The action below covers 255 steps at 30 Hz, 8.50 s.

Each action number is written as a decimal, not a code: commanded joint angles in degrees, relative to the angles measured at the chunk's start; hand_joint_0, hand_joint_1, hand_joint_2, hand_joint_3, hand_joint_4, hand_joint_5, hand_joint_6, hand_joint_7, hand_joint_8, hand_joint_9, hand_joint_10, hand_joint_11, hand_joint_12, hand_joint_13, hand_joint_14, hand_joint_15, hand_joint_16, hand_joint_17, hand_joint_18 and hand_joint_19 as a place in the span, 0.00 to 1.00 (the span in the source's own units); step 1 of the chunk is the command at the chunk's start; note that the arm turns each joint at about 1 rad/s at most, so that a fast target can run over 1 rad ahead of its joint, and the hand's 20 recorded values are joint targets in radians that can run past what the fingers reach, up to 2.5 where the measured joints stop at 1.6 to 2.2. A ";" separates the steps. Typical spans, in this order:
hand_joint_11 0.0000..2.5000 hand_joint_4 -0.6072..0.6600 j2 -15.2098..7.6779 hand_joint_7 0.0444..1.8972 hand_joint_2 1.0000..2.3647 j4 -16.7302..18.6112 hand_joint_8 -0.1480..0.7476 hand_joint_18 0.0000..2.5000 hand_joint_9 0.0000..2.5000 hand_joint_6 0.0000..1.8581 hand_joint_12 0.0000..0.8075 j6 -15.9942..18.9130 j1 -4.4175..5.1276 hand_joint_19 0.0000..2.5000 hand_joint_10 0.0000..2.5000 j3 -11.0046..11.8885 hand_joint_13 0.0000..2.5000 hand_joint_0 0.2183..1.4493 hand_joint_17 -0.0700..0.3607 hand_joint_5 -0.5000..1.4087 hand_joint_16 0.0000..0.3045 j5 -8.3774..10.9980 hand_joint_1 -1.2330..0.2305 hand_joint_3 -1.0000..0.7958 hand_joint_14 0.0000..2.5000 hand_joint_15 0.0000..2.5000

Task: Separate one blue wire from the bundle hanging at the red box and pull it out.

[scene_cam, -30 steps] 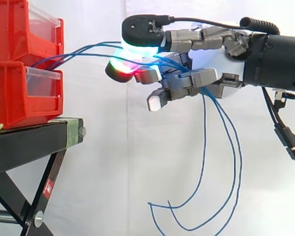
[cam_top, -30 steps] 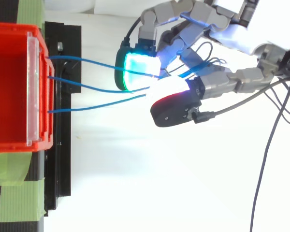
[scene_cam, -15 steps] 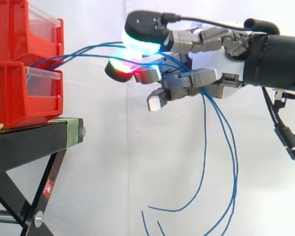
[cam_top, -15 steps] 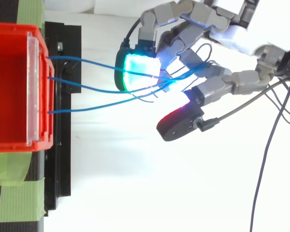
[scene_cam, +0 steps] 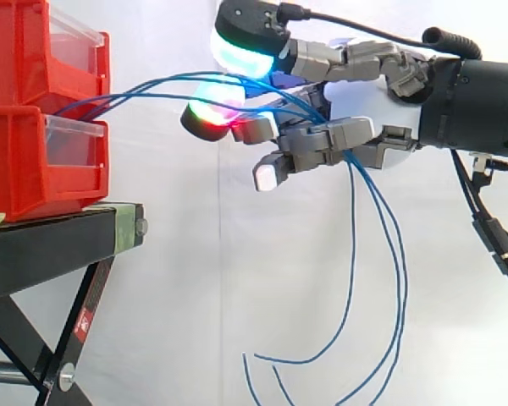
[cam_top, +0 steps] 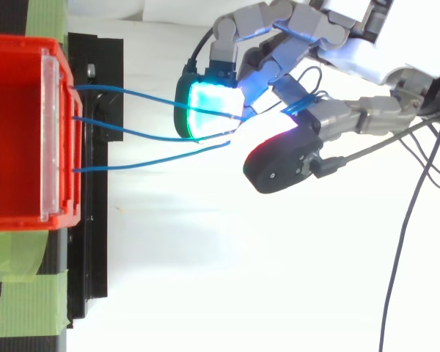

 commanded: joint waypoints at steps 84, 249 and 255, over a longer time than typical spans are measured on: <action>0.70 0.66 0.00 0.61 0.02 0.00 0.55 0.33 0.44 0.43 0.40 0.04 0.15 0.36 0.00 0.00 0.48 0.33 0.43 0.16 0.17 0.09 0.42 0.43 1.00 0.20; 0.60 0.34 3.34 0.69 0.02 -0.79 0.49 0.20 0.47 0.38 0.51 -22.28 0.32 0.29 0.01 0.00 0.28 0.31 0.42 0.21 0.16 0.18 0.31 0.55 0.01 0.34; 0.59 0.34 3.34 0.69 0.02 -1.06 0.49 0.20 0.46 0.38 0.51 -22.90 0.32 0.28 0.01 0.00 0.27 0.31 0.42 0.21 0.16 0.26 0.31 0.55 0.01 0.33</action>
